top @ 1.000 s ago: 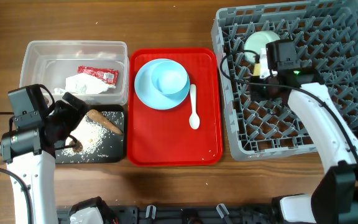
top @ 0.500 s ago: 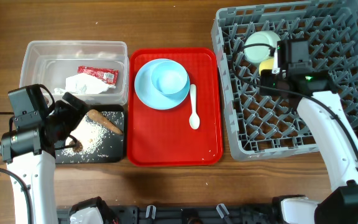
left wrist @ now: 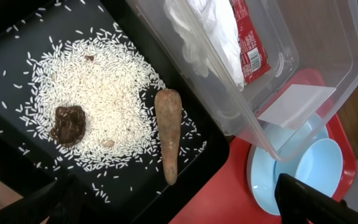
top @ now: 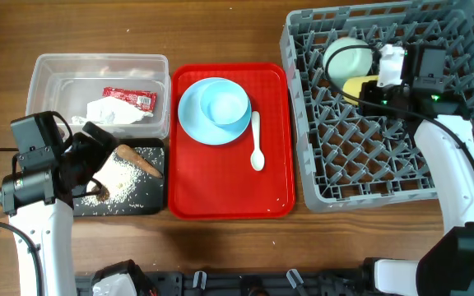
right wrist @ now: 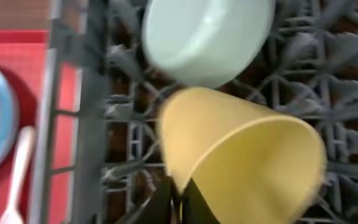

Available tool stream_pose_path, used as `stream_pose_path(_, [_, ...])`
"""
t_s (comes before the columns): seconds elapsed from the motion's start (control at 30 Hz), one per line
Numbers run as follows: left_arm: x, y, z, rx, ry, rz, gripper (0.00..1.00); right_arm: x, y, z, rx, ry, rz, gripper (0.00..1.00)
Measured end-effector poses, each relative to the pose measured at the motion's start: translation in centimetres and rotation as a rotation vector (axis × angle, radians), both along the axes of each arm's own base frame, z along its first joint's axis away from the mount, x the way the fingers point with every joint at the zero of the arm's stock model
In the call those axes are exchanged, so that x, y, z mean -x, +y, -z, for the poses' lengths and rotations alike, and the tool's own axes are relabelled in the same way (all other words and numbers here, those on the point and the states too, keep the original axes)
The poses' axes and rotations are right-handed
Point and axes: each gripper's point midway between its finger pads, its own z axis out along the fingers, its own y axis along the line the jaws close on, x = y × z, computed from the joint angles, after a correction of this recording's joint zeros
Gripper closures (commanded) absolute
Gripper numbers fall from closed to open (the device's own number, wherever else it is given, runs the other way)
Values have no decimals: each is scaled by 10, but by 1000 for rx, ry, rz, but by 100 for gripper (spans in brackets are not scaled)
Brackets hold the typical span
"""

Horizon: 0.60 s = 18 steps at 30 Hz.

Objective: Sort waste into correct bins and load items into the dishwasher rack

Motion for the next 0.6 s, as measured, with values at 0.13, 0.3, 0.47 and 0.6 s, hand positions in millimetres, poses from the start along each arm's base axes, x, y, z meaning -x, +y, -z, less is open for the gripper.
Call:
stream_pose_path(0.13, [0,0,0,0,0,0,0,-5,2,-7,-3,-36,-11,96])
stream_pose_path(0.3, [0,0,0,0,0,0,0,8,8,-59,-41,-166,-35,95])
stream_pose_path(0.47, [0,0,0,0,0,0,0,34,55,-96,-340,-213,-233,96])
stream_pose_path(0.6, [0,0,0,0,0,0,0,41,66,-96,-606,-175,-351,96])
